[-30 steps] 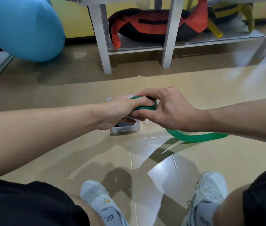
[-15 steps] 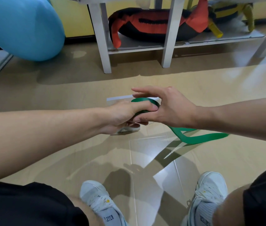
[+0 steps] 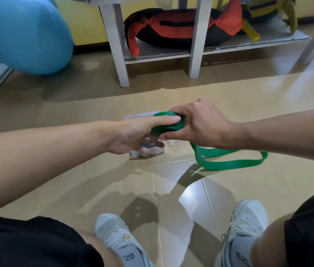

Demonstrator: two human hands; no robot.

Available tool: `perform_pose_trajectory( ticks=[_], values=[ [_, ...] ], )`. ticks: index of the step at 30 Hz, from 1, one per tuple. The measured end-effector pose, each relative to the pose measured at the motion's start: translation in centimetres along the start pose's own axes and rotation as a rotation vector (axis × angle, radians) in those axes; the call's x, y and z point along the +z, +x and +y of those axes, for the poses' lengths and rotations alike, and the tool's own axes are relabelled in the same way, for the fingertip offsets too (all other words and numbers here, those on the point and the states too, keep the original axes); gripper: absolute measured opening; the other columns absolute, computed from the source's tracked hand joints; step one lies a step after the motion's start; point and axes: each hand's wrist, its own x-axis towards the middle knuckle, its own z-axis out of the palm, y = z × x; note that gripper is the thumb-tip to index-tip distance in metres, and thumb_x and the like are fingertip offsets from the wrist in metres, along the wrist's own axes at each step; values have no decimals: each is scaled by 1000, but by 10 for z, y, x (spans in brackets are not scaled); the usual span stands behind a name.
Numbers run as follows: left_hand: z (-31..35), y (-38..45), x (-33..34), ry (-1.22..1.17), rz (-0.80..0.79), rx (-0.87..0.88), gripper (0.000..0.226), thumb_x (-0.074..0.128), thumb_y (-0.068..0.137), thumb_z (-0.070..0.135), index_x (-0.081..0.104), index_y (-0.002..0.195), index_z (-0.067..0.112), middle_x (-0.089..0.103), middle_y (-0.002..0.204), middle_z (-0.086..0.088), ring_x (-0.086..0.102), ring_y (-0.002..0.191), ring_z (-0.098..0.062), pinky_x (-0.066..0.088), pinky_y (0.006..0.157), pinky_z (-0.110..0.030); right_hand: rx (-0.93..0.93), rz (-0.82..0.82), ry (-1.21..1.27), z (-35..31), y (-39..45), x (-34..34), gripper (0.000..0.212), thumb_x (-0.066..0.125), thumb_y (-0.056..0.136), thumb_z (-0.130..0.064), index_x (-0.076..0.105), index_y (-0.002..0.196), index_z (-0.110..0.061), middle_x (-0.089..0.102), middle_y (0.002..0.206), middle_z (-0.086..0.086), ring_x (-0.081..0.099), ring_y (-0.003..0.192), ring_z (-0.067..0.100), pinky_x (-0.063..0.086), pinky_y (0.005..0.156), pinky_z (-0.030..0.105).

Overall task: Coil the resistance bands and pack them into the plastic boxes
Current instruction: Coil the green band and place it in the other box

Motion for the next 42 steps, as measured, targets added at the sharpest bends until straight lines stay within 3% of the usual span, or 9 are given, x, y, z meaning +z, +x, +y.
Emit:
perform_pose_trajectory(
  ticks=[5,9,12,15,18,24,36,39,42],
  values=[
    [0,2,9,152,184,9,75,75,58,77,72,111,25,77,108,-9,74,95,-26,57,93,-37,24,4,-105,-1,1,3,37,74,77,-65,71,100,-36,54,57,-22,53,54,0,36,52,24],
    [-3,6,8,56,264,71,81,78,52,71,73,108,13,73,79,-10,64,73,-18,54,72,-29,26,12,-5,-3,2,0,43,75,74,-67,71,106,-38,63,67,-22,61,64,-1,40,55,15],
    [-7,6,5,-69,238,89,74,79,58,63,74,108,9,74,83,-14,63,82,-23,50,73,-29,19,-6,140,-2,3,-3,63,78,71,-64,64,127,-39,73,105,-18,66,96,1,51,76,14],
    [-9,7,2,-132,204,116,66,75,70,59,72,113,8,72,85,-9,62,81,-21,50,75,-28,39,-20,198,3,0,-5,74,77,71,-64,56,137,-40,70,118,-14,62,109,4,50,87,18],
    [-7,5,-1,-134,242,112,43,66,88,54,71,110,18,78,90,-4,71,80,-12,55,76,-25,63,12,226,6,-2,-6,66,74,72,-65,59,130,-38,70,116,-17,64,104,4,56,88,26],
    [-5,2,0,-171,241,72,35,60,92,53,65,106,22,75,98,-6,72,85,-14,55,81,-27,34,67,225,6,-1,-4,37,75,85,-47,69,116,-27,68,103,-21,61,93,-11,48,77,5],
    [-4,0,-7,-179,79,-12,61,69,80,53,58,132,23,71,125,-12,72,112,-28,51,108,-44,50,66,209,2,-2,4,30,76,81,-51,56,93,-33,67,89,-18,63,86,4,55,81,33],
    [-2,-2,-4,-95,109,-3,66,76,66,53,63,122,22,75,117,-10,74,106,-22,55,103,-39,52,46,225,0,-2,3,31,77,81,-50,56,95,-31,67,92,-17,63,87,5,55,78,29],
    [-2,1,-4,-71,152,18,56,76,77,47,64,122,16,78,111,-11,76,89,-15,58,82,-26,77,36,243,-2,-3,5,31,79,81,-49,56,93,-32,66,94,-18,62,88,0,50,74,19]
  ],
)
